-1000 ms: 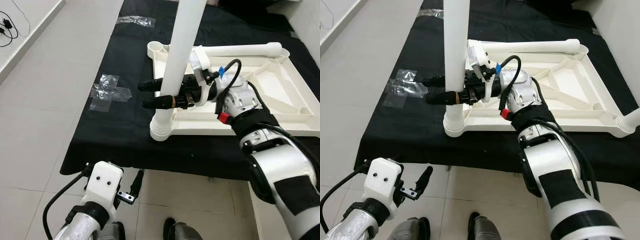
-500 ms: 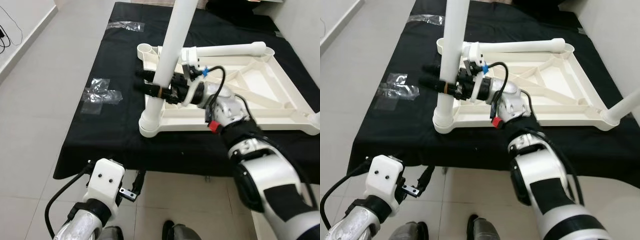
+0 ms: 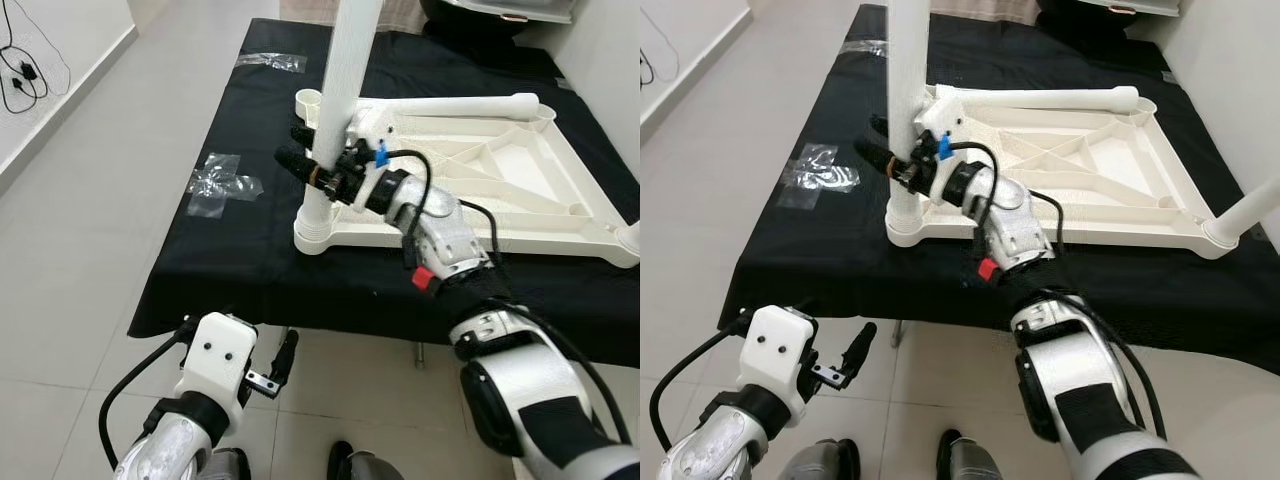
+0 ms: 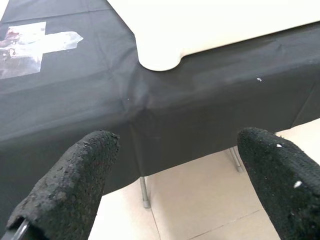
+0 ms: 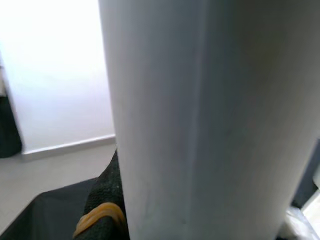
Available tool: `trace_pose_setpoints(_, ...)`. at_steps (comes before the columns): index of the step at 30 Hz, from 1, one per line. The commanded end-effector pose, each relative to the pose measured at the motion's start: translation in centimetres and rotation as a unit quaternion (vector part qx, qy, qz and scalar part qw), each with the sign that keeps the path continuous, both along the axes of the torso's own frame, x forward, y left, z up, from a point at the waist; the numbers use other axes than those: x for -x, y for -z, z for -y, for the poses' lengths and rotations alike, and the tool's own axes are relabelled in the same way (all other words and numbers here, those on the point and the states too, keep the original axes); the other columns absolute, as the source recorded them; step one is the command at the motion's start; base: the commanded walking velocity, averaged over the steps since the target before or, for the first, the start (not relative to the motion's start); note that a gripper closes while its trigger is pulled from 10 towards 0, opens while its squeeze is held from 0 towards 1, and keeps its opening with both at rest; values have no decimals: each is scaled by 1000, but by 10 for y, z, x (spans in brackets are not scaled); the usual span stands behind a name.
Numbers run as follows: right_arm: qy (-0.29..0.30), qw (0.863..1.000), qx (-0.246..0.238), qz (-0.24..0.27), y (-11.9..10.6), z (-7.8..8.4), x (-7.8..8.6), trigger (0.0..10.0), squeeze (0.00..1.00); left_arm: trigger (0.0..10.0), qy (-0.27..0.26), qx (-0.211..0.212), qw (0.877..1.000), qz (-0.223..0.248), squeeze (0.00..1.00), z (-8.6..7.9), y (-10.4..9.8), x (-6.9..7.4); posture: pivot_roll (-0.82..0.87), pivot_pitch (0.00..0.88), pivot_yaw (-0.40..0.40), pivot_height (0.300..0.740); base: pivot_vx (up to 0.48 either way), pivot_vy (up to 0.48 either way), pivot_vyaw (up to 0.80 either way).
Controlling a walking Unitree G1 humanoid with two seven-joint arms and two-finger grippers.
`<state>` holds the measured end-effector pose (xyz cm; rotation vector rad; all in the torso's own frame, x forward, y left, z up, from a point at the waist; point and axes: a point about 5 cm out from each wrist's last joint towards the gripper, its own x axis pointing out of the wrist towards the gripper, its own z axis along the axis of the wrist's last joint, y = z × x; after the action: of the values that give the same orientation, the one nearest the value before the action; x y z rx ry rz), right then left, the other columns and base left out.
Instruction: Building children table
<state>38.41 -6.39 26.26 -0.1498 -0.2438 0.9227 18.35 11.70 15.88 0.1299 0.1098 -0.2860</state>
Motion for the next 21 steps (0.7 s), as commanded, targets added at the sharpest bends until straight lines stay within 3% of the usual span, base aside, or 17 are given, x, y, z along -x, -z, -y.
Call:
trace_pose_setpoints(1,26,992,45,-113,50,2,-1,10000,0,10000,-1,0,1000,-4,0,1,3,0,139,240,-101,740,0,0,0)
trace_pose_setpoints(3,82,987,31,-138,51,0,-8,10000,0,10000,-2,2,1000,-3,0,2,3,0,141,240,-106,740,0,0,0)
trace_pose_setpoints(4,82,987,31,-138,51,0,-8,10000,0,10000,-2,2,1000,-3,0,2,3,0,141,240,-106,740,0,0,0)
trace_pose_setpoints(6,152,974,5,-170,52,2,-15,10000,0,10000,-4,3,1000,-2,0,2,3,-1,140,242,-109,740,0,0,0)
trace_pose_setpoints(12,252,951,-48,-172,48,10,-21,10000,0,10000,-6,6,1000,0,0,2,2,-2,139,242,-112,740,0,0,0)
trace_pose_setpoints(14,310,932,-80,-170,48,17,-22,10000,0,10000,-6,7,1000,2,0,2,2,-3,139,241,-111,740,0,0,0)
trace_pose_setpoints(21,366,916,-100,-133,48,23,-16,10000,0,10000,-5,8,1000,4,0,3,2,-3,132,236,-110,740,0,0,0)
